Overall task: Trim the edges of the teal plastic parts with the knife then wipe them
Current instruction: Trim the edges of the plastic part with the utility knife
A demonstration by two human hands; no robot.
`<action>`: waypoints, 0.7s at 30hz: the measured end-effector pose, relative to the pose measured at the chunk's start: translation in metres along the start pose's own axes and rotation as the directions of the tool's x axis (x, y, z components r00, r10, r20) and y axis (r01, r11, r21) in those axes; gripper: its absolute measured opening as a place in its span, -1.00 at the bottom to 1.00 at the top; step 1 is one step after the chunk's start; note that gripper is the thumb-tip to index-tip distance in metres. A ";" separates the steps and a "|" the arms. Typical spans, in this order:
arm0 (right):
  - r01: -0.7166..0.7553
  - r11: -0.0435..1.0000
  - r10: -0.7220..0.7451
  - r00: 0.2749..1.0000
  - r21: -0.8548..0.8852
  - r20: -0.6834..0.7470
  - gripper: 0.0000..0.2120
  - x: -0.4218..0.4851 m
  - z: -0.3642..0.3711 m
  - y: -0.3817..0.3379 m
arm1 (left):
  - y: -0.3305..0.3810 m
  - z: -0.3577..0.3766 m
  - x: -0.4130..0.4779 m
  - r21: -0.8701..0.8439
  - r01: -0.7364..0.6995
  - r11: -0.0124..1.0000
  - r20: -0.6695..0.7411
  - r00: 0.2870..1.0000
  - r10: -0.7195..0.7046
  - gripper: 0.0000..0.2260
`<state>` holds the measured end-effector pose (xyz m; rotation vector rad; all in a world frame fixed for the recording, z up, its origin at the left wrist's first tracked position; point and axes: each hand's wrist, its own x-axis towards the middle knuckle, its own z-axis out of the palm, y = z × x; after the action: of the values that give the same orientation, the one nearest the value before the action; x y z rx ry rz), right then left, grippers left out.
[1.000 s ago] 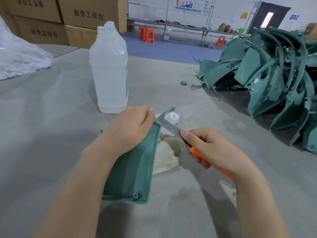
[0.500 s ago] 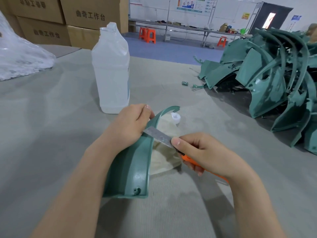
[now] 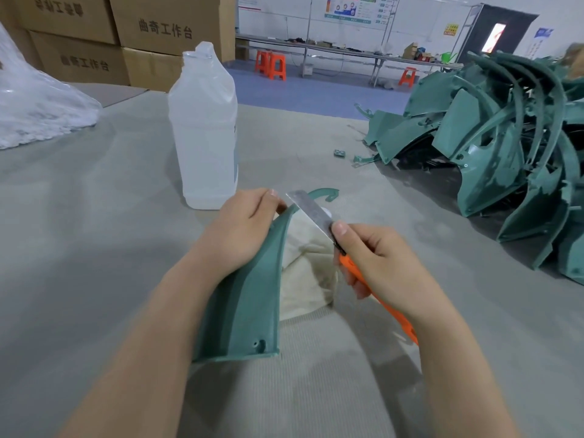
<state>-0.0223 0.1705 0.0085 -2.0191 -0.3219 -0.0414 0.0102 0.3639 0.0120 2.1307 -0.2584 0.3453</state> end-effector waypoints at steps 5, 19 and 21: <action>-0.022 1.000 0.022 0.999 -0.014 0.045 -0.51 0.000 0.007 0.001 | 0.002 0.001 -0.001 -0.054 -0.015 0.998 -0.031 0.999 0.013 -0.57; -0.046 0.995 0.043 0.998 0.083 0.038 -0.53 -0.001 0.012 -0.008 | 0.012 -0.001 -0.005 -0.144 0.031 0.989 0.038 0.999 -0.025 -0.53; -0.055 0.994 0.050 0.997 0.094 0.058 -0.55 -0.002 0.013 -0.008 | 0.011 -0.001 -0.004 -0.132 0.030 0.991 0.032 0.999 -0.026 -0.62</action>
<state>-0.0277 0.1849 0.0091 -1.9355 -0.3002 0.0621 0.0029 0.3588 0.0201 2.0082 -0.2619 0.2719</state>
